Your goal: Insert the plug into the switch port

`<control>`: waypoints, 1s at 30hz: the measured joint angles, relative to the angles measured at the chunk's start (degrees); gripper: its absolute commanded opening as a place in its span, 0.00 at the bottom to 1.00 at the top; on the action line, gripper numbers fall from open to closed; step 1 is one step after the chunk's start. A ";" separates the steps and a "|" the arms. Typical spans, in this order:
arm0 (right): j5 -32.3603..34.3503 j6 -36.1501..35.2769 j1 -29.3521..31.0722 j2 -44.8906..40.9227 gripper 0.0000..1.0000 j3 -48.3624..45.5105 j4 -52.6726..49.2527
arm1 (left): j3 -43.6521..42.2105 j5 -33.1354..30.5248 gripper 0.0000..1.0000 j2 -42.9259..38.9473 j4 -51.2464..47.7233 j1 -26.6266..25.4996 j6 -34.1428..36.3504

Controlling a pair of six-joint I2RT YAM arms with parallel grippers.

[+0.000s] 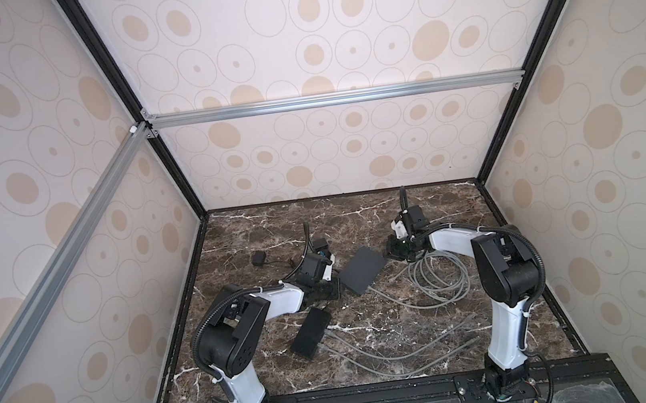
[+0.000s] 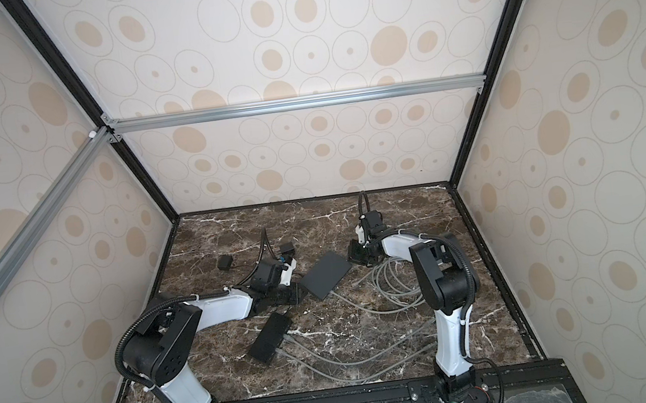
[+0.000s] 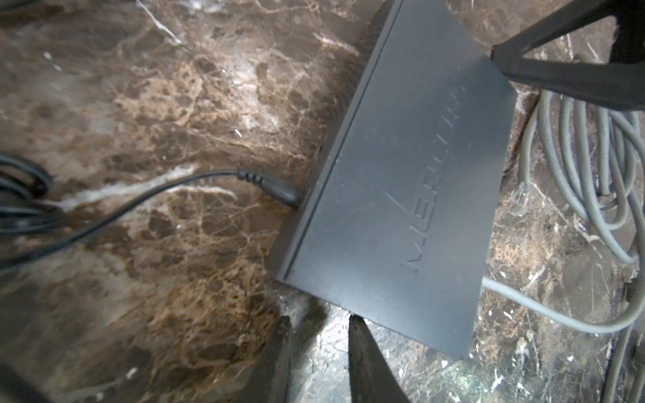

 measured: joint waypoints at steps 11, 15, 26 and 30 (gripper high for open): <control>4.68 -1.86 1.22 -6.97 0.02 -3.72 -1.86 | -1.14 2.62 0.33 -0.13 2.19 1.40 -0.42; 12.76 -5.79 4.11 -18.86 0.02 -6.99 -4.74 | -5.73 3.45 0.35 -3.19 5.35 2.23 -0.81; 31.47 -18.27 29.59 -53.79 0.22 -25.97 -4.44 | -19.34 4.09 0.54 -30.62 9.16 2.03 -1.70; 26.69 -15.04 29.64 -58.21 0.14 -31.32 -9.46 | -22.43 3.37 0.56 -44.61 4.22 0.63 -5.22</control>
